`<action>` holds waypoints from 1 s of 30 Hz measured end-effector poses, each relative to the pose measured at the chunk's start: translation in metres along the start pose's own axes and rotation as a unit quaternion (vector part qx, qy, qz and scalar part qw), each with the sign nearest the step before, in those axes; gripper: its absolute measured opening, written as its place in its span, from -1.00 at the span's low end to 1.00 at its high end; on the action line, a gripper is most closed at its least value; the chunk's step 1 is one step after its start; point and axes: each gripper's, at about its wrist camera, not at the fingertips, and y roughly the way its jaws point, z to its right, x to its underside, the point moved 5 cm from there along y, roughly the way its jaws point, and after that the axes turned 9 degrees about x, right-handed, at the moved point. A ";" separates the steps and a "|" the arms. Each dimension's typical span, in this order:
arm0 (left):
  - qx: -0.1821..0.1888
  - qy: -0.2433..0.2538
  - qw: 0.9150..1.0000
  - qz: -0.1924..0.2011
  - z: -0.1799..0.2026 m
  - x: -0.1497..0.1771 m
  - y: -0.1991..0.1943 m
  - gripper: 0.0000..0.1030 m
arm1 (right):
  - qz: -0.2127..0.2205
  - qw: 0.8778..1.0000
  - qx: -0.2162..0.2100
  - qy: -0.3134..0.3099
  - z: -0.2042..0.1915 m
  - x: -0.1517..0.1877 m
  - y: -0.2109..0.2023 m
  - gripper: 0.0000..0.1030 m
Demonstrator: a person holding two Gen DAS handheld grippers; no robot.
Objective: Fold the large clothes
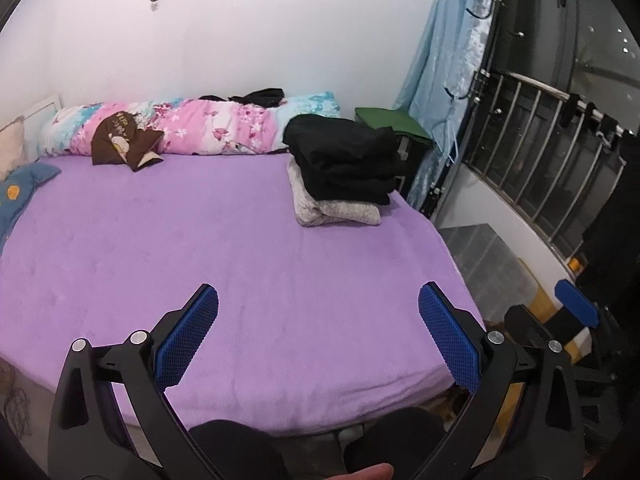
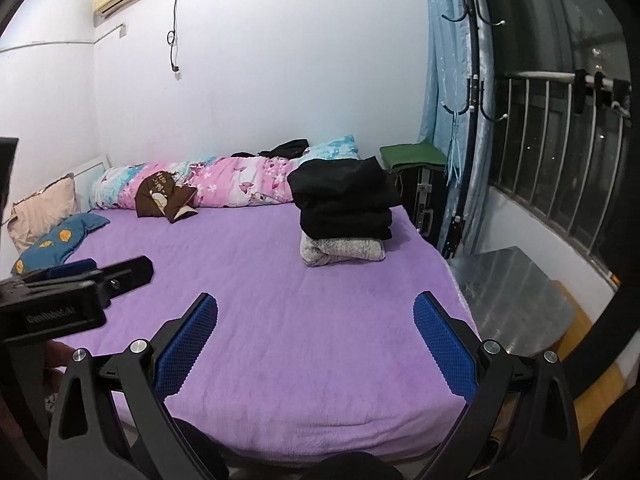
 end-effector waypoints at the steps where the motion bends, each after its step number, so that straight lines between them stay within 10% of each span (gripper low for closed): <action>1: -0.003 0.006 1.000 -0.003 0.002 0.000 0.001 0.88 | 0.003 1.000 0.002 0.002 0.001 -0.001 -0.002 0.87; 30: -0.012 0.000 1.000 0.010 0.007 -0.008 -0.003 0.88 | -0.008 1.000 -0.017 0.012 0.011 -0.004 -0.004 0.87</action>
